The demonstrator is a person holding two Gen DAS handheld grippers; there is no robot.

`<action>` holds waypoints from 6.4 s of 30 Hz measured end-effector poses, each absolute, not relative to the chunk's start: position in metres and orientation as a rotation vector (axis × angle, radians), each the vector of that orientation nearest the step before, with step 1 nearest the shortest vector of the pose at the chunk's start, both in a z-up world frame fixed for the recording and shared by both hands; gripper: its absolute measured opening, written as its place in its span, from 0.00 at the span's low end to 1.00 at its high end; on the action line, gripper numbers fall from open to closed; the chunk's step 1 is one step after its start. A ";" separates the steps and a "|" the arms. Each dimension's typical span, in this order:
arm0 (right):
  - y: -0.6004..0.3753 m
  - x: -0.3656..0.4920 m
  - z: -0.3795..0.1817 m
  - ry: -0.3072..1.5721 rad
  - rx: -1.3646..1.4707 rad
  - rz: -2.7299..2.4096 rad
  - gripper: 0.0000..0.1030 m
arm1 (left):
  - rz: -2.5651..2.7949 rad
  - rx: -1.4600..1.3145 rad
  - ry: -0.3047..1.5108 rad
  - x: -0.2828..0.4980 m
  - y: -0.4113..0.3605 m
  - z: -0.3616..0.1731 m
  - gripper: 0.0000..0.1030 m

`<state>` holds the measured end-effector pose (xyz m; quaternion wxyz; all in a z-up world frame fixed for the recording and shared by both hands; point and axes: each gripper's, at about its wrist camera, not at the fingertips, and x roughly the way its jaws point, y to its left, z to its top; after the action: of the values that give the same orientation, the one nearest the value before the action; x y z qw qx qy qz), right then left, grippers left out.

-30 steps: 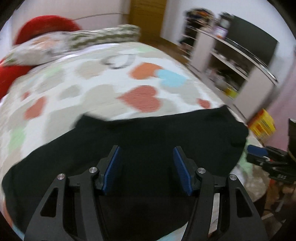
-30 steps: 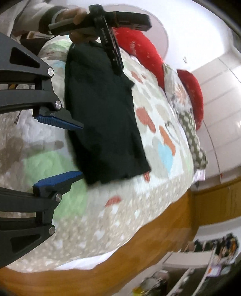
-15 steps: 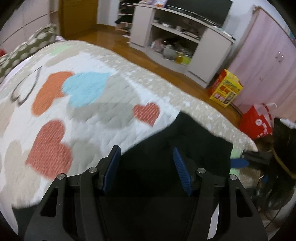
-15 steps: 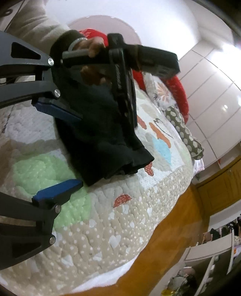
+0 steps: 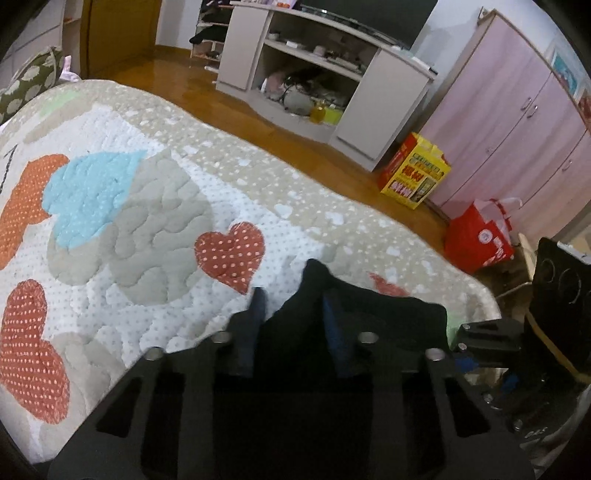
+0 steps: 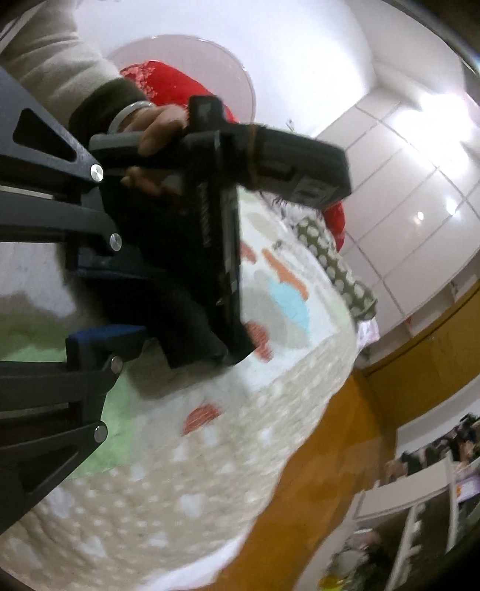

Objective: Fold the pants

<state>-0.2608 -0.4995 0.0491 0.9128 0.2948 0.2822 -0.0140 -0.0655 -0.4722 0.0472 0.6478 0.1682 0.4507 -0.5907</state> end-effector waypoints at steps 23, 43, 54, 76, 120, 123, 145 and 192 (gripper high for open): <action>-0.303 -0.155 0.068 0.837 0.285 0.570 0.47 | -0.668 -0.045 0.935 -0.046 -0.140 0.095 0.25; -0.344 -0.120 0.055 0.846 0.101 0.171 0.47 | -0.544 0.025 0.987 -0.101 -0.150 0.043 0.42; -0.294 -0.134 0.040 0.877 -0.021 0.235 0.47 | -0.522 0.017 0.977 -0.104 -0.149 0.044 0.43; -0.282 -0.071 0.054 0.905 0.028 0.220 0.47 | -0.411 0.019 0.917 -0.114 -0.124 0.067 0.43; -0.168 -0.075 0.086 0.869 -0.078 0.505 0.50 | -0.088 -0.166 0.904 -0.129 -0.027 0.067 0.63; -0.166 -0.071 0.084 0.874 -0.078 0.503 0.50 | -0.084 -0.184 0.917 -0.128 -0.023 0.063 0.63; -0.249 -0.118 0.092 0.852 -0.001 0.419 0.53 | -0.112 -0.217 0.915 -0.125 -0.025 0.063 0.63; -0.208 -0.122 0.068 0.934 -0.082 0.584 0.36 | -0.031 -0.480 0.935 -0.141 0.032 0.045 0.63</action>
<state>-0.1219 -0.2082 0.0676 0.8512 -0.0389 0.4438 0.2774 -0.1414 0.0319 0.0446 0.8649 -0.2291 0.4464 -0.0149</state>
